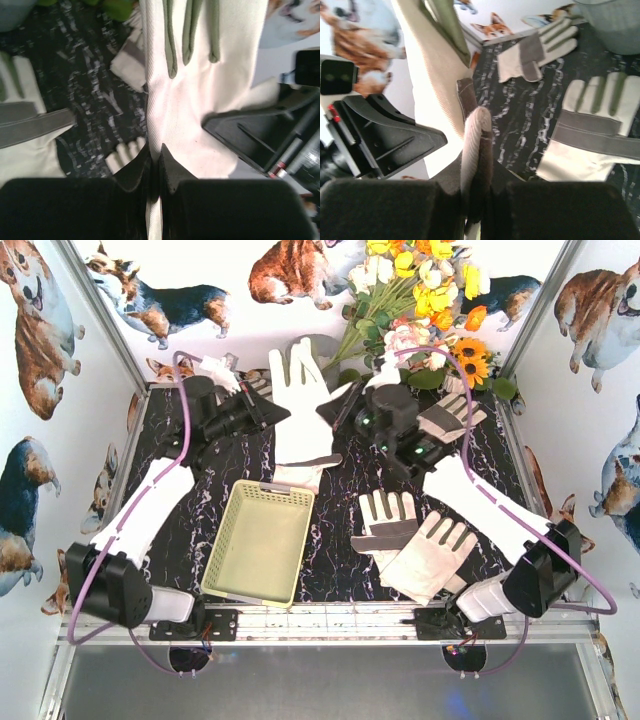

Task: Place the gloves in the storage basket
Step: Pair the glove with the glove.

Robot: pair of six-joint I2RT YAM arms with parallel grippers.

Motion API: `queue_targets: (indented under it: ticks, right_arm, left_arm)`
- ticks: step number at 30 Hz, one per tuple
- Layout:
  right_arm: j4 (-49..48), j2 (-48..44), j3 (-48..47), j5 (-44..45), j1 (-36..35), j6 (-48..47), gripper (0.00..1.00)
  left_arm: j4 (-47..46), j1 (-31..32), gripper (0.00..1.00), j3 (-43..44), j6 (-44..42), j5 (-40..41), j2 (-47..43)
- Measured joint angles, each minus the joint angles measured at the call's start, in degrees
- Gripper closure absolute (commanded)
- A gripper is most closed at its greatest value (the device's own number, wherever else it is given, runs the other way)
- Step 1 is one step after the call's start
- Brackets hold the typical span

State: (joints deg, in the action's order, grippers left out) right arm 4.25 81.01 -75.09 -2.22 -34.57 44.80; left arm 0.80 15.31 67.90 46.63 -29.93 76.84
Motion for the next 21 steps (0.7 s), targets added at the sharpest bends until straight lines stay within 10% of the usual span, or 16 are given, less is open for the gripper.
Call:
queue_targets:
  ticks: [21]
  right_arm:
    - [-1.31, 24.11, -2.43, 20.79, -5.35, -2.51, 1.00]
  left_arm:
    - [15.08, 0.15, 1.00, 12.48, -20.33, 10.29, 28.50]
